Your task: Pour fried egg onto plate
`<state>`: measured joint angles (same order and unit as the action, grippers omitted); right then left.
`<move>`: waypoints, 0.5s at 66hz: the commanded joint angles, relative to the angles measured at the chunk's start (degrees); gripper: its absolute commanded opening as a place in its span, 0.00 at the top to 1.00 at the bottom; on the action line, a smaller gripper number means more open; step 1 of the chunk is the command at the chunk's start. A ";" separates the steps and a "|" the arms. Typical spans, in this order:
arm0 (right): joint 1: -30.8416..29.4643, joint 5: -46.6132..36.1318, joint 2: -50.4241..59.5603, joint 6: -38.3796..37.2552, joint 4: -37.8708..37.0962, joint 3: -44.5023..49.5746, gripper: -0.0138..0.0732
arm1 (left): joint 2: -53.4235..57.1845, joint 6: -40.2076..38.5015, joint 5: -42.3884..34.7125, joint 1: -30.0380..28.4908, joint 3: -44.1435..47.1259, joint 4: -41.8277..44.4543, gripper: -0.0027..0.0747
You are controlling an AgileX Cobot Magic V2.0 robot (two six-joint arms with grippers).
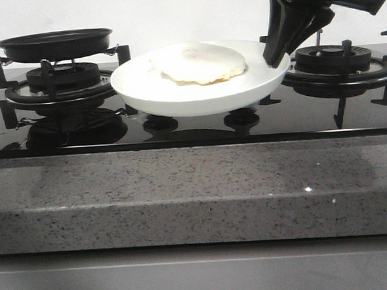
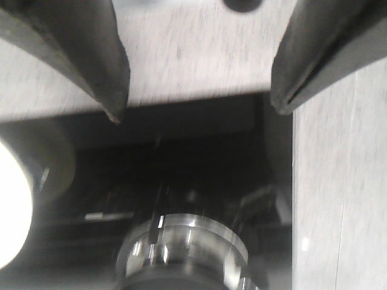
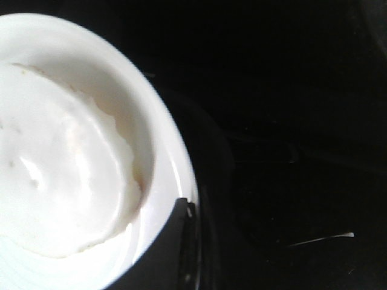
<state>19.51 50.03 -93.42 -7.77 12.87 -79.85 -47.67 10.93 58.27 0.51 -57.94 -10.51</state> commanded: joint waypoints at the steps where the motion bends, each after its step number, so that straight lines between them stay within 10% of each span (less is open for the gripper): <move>1: -0.13 -2.72 2.14 0.47 0.74 -1.54 0.92 | 3.64 -0.82 -3.98 0.40 2.36 -0.11 0.33; 33: -0.13 -2.72 2.14 0.47 0.74 -1.54 0.92 | 8.25 -0.82 -3.33 0.40 6.81 -0.24 0.33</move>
<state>19.51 50.03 -93.42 -7.63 12.87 -79.85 -39.49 10.74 58.25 0.51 -49.68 -10.12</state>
